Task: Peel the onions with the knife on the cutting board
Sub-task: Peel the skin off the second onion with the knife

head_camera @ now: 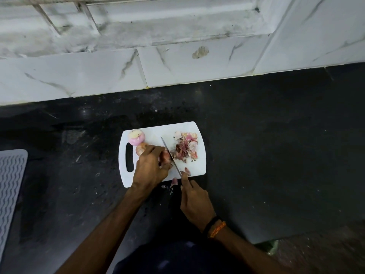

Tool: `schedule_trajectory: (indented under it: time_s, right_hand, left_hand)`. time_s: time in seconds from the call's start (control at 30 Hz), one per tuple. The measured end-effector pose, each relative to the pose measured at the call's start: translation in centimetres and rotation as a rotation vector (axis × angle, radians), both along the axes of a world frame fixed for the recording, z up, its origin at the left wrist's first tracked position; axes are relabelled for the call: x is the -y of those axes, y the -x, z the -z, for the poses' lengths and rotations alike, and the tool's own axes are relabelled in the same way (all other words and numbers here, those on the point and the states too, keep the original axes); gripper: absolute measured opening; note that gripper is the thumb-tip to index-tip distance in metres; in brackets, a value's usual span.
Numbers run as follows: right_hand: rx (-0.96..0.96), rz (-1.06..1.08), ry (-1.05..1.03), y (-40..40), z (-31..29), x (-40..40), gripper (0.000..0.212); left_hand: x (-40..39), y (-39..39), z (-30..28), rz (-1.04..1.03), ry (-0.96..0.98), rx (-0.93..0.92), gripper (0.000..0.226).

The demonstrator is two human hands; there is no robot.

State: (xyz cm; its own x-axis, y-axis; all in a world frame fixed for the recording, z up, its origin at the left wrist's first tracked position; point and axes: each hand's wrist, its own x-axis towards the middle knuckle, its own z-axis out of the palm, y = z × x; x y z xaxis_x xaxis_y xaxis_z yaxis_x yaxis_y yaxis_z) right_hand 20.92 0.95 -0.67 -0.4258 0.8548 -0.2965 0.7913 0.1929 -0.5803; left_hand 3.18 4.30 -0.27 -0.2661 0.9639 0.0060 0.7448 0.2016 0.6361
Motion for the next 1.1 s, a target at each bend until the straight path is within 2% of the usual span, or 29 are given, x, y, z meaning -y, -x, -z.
schedule_trajectory:
  time_s: [0.13,0.27,0.5,0.73,0.9,1.0,1.1]
  right_hand:
    - [0.035,-0.023,-0.001,0.1,-0.2,-0.1,0.059]
    - [0.0,-0.003,0.002,-0.2,-0.7,-0.4,0.057]
    - [0.002,-0.004,-0.095,0.0,-0.2,-0.8,0.057]
    - [-0.166,0.051,-0.207,-0.4,-2.1,-1.6,0.044]
    - [-0.148,0.048,-0.159,-0.7,-3.1,-2.6,0.033]
    - [-0.15,0.068,-0.141,-0.8,-3.1,-3.0,0.029]
    - [-0.187,0.124,-0.114,-1.0,-3.3,-3.4,0.027]
  left_hand:
    - [0.7,0.3,-0.2,-0.069,-0.103,0.158,0.043]
    - [1.2,0.7,-1.3,-0.18,-0.109,0.363,0.054]
    - [1.9,0.6,-2.1,-0.282,-0.181,0.678,0.06]
    - [1.9,1.2,-1.9,-0.29,-0.17,0.918,0.054]
    - [2.0,1.2,-2.1,-0.267,-0.15,1.204,0.05]
    - [1.7,1.1,-2.7,-0.262,-0.121,1.216,0.041]
    - [1.5,1.1,-3.1,-0.28,-0.102,1.315,0.043]
